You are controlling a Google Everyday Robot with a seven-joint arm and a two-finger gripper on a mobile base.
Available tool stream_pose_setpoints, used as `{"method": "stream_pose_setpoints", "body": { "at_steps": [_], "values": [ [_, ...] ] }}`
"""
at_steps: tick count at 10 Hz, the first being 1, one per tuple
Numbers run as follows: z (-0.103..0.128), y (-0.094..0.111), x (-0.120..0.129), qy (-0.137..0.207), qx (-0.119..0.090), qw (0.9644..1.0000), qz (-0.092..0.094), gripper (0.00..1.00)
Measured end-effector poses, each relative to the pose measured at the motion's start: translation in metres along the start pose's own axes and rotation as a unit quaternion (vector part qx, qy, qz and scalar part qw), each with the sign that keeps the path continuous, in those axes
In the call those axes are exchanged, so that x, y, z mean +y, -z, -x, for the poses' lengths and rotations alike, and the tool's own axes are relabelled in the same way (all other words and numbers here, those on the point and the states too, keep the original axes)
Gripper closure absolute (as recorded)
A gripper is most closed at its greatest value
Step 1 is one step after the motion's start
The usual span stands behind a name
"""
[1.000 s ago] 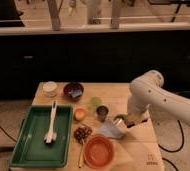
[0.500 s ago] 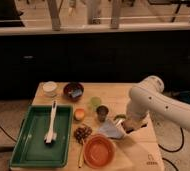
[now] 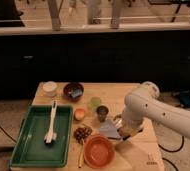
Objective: Wipe red bowl with eraser
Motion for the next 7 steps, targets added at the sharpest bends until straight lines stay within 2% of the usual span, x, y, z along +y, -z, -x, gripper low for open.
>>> {"method": "stream_pose_setpoints", "body": {
  "at_steps": [2, 5, 7],
  "values": [
    [0.009, -0.002, -0.001, 0.016, -0.001, 0.9999, 0.001, 0.97],
    [0.041, -0.003, -0.002, 0.044, -0.008, 0.9990, 0.001, 0.97],
    [0.047, -0.005, 0.001, 0.062, -0.007, 0.9981, 0.005, 0.97]
  ]
}}
